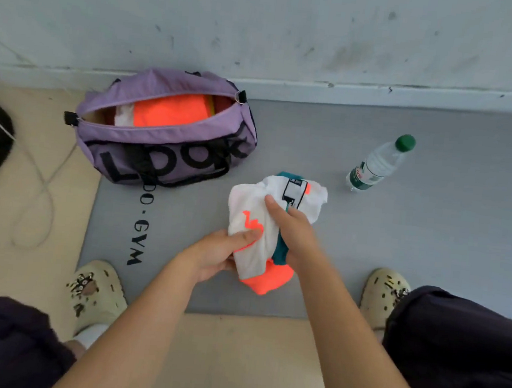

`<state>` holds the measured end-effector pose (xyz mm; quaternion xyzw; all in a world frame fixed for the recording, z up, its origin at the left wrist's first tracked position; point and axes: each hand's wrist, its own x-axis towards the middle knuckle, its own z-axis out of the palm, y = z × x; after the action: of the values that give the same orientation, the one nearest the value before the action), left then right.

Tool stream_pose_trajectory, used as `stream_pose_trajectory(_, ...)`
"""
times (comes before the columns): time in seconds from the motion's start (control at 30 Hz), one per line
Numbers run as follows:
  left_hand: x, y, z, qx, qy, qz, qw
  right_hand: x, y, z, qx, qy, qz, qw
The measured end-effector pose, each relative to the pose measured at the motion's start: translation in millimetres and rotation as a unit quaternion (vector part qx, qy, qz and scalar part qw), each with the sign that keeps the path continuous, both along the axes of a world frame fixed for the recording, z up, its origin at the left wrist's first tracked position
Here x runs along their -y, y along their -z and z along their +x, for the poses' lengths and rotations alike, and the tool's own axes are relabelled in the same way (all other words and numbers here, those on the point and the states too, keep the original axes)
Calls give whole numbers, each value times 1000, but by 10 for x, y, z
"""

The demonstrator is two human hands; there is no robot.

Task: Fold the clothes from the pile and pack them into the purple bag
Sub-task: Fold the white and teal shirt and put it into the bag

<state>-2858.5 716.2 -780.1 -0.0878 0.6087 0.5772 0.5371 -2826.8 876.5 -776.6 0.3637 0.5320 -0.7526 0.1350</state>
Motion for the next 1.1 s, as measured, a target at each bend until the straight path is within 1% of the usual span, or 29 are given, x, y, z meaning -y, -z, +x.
stream_pose_trajectory(0.1,128,-631,-143,-83,28,-1,996,34,-565,-84,-79,-3,-25,997)
stream_pose_trajectory(0.17,202,-1112,-221,-148,15,-8,989,36,-1028,-93,-127,-8,-43,991)
stream_pose_trajectory(0.23,246,-1569,-226,-215,3,15,977,28,-1515,-85,-167,-18,-68,983)
stream_pose_trajectory(0.33,278,-2139,-90,-277,57,57,957,52,-2244,-31,-228,-30,-74,970)
stream_pose_trajectory(0.4,305,-2439,0,-311,70,63,946,64,-2643,18,-255,-38,-40,965)
stream_pose_trajectory(0.43,314,-2574,26,-329,51,62,941,60,-2796,45,-261,-52,-5,964)
stream_pose_trajectory(0.47,326,-2703,45,-343,16,60,937,54,-2926,83,-262,-78,50,961)
stream_pose_trajectory(0.5,344,-2808,56,-356,-27,59,932,51,-3030,137,-256,-111,125,952)
stream_pose_trajectory(0.57,388,-2964,72,-372,-100,58,921,48,-3150,260,-242,-187,269,913)
stream_pose_trajectory(0.63,438,-3038,127,-365,-116,73,921,86,-3215,409,-245,-249,325,879)
stream_pose_trajectory(0.67,458,-3055,172,-360,-109,87,922,108,-3227,483,-250,-269,332,869)
stream_pose_trajectory(0.77,471,-3057,301,-364,-82,101,922,141,-3260,663,-270,-292,328,857)
stream_pose_trajectory(0.83,457,-3018,360,-372,-76,104,919,122,-3214,718,-277,-298,313,858)
stream_pose_trajectory(0.9,457,-2965,412,-359,-103,122,919,83,-3136,756,-242,-308,327,860)
stream_pose_trajectory(0.97,488,-2903,418,-352,-147,138,914,65,-3045,789,-197,-345,328,857)
stream_pose_trajectory(1.03,546,-2854,372,-363,-147,136,910,62,-2982,805,-188,-381,334,841)
stream_pose_trajectory(1.07,576,-2838,342,-367,-139,126,911,50,-2972,808,-200,-378,331,841)
stream_pose_trajectory(1.1,606,-2824,307,-370,-134,102,914,43,-2995,821,-218,-360,309,853)
